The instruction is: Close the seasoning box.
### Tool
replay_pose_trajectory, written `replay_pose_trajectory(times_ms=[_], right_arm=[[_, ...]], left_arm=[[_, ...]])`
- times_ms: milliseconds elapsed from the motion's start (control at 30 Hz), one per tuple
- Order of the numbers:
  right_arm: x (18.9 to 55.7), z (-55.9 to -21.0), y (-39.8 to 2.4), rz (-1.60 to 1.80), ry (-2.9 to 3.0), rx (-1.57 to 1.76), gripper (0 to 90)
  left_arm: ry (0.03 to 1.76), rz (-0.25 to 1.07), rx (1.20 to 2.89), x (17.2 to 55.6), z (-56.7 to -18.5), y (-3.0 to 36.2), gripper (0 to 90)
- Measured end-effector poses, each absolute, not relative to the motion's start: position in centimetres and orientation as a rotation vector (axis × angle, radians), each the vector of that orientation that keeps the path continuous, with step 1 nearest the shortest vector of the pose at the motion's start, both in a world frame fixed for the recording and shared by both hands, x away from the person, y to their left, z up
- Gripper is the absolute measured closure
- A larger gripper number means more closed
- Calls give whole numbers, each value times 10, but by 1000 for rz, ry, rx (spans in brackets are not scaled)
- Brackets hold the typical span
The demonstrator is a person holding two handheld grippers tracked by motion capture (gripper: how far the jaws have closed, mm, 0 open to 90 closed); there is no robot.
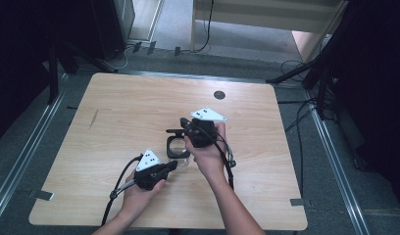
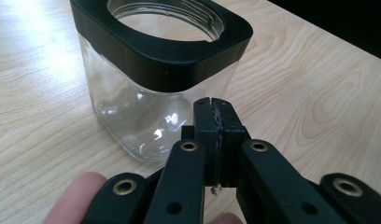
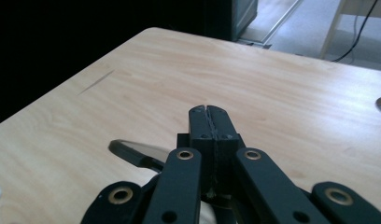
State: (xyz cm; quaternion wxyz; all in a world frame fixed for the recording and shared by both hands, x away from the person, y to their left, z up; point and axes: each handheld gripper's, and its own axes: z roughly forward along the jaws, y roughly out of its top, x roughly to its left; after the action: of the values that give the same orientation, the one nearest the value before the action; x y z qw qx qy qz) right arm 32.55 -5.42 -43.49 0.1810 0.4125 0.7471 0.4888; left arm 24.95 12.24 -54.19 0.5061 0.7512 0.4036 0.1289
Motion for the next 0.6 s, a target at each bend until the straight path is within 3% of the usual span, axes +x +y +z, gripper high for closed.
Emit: replay_pose_trajectory(times_ms=[400,600], right_arm=[[282,-486,-58,1355,2130,1150,900],[282,-481,-62,1386,2079,1167,900]], left_arm=[[976,324,1801,249,-541,121,900],[978,341,1788,246,-538,130,884]])
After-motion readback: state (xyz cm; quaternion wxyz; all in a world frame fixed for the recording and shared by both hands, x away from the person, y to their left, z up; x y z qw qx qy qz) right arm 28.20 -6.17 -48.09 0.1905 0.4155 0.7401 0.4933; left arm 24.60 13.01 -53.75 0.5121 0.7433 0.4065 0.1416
